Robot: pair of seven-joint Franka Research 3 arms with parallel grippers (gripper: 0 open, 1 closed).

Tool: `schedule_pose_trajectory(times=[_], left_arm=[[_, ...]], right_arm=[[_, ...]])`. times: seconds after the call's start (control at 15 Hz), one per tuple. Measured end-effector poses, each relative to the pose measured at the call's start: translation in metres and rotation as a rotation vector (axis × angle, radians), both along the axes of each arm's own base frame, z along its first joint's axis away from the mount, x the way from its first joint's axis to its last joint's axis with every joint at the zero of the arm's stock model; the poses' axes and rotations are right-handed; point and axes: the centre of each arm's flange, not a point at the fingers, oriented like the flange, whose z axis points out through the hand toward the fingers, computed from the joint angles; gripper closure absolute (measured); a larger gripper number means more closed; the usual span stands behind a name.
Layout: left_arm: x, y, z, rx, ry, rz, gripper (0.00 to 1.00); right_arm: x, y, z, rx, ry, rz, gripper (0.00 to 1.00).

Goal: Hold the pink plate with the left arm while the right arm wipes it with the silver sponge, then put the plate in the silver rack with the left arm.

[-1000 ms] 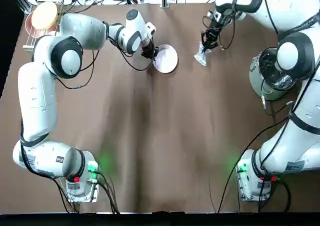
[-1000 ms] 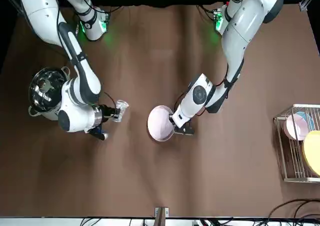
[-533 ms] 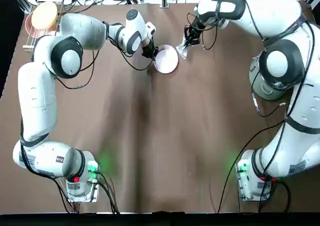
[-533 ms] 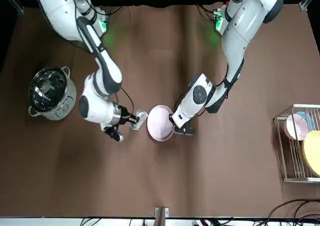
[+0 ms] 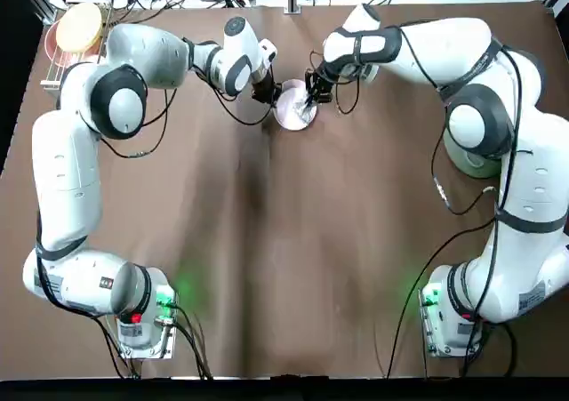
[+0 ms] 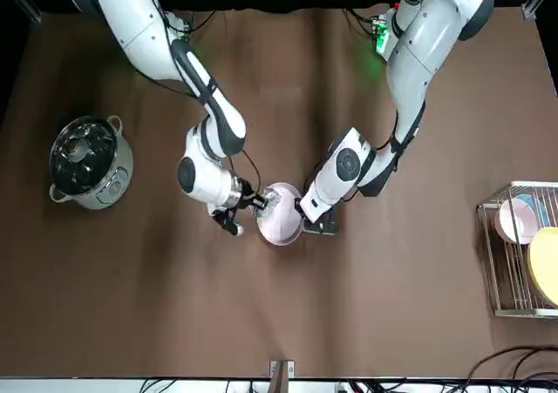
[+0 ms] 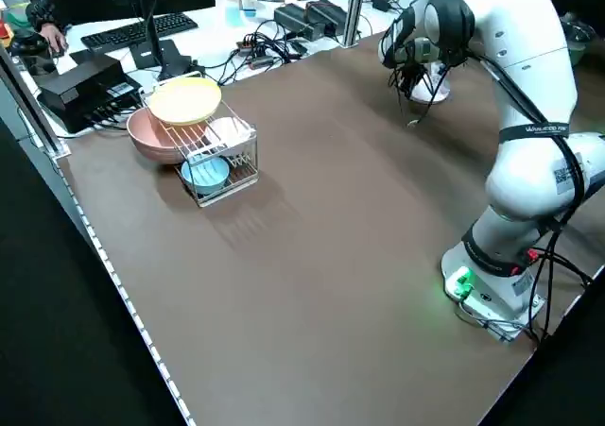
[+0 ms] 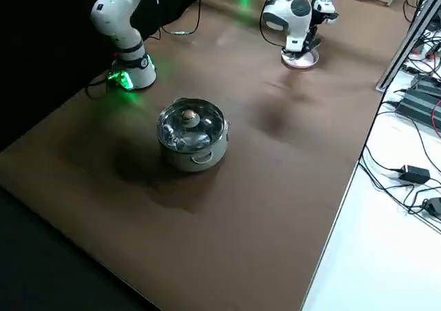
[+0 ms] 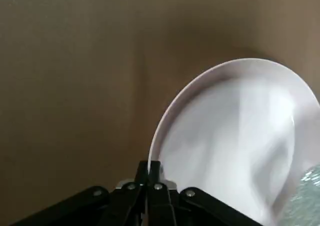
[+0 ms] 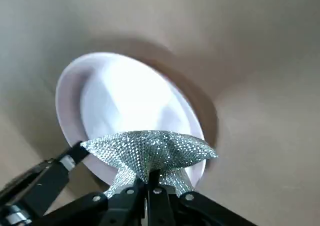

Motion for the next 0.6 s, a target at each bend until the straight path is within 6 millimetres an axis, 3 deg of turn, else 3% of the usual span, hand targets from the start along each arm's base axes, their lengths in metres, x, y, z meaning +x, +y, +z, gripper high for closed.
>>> schedule_pose_trajectory(times=[0.6], left_arm=[[-0.002, -0.001, 0.000, -0.001, 0.002, -0.002, 0.97]], right_arm=[[-0.026, 0.046, -0.038, -0.016, 0.020, -0.043, 0.96]])
